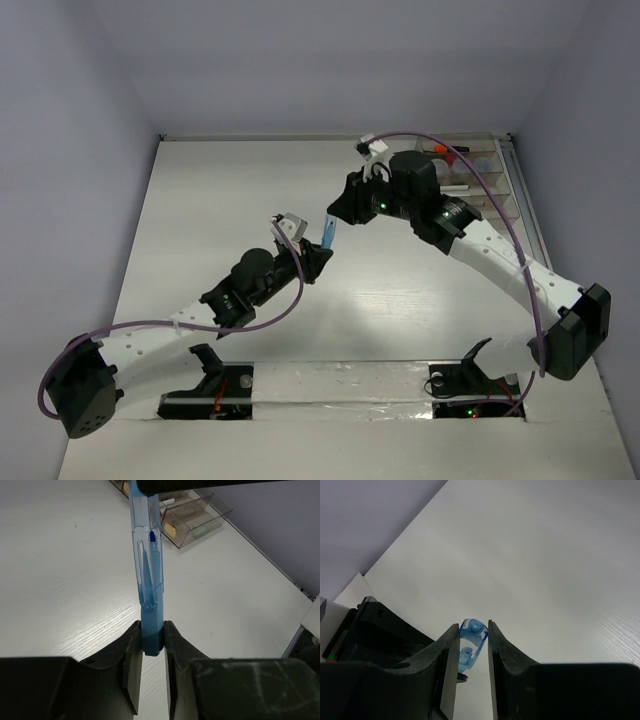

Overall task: Sort the stationery into containers
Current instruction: Close the pen cap on the pen.

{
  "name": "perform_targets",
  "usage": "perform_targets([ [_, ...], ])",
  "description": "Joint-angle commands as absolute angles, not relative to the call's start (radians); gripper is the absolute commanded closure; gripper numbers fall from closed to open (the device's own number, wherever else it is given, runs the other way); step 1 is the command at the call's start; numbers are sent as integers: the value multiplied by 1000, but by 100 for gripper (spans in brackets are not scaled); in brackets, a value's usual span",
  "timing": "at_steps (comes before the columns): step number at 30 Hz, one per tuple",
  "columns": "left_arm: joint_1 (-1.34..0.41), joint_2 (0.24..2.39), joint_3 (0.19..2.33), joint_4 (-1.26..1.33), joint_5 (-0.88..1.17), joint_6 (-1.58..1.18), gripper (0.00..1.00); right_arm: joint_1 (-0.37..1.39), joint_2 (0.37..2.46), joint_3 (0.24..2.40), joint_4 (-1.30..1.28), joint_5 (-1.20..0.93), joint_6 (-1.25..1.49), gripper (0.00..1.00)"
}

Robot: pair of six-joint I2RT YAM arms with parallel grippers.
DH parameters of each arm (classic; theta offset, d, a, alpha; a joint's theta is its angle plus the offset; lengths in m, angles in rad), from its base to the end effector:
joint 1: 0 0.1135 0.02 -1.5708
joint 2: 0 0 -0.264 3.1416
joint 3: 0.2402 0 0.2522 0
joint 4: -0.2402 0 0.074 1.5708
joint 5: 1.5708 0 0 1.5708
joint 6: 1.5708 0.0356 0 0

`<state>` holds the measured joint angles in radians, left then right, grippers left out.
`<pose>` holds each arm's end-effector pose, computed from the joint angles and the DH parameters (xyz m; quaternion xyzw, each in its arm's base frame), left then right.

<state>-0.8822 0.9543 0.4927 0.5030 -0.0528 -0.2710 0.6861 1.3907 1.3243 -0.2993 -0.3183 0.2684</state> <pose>0.1431 -0.1709 0.2781 0.1901 0.6657 -0.3779 0.6147 0.2419 0.2125 0.3783 -0.2565 0.7772 0.3730 0.4371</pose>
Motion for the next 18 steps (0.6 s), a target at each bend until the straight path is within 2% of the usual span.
perform_targets([
  [1,-887,897,614,765,-69,-271,100,749,1385,1244,-370,-348,301,99],
  [7,-887,870,591,808,-92,-287,100,758,1313,1164,-295,-310,344,100],
  [18,-887,867,594,808,-83,-285,100,758,1302,1129,-291,-310,362,100],
])
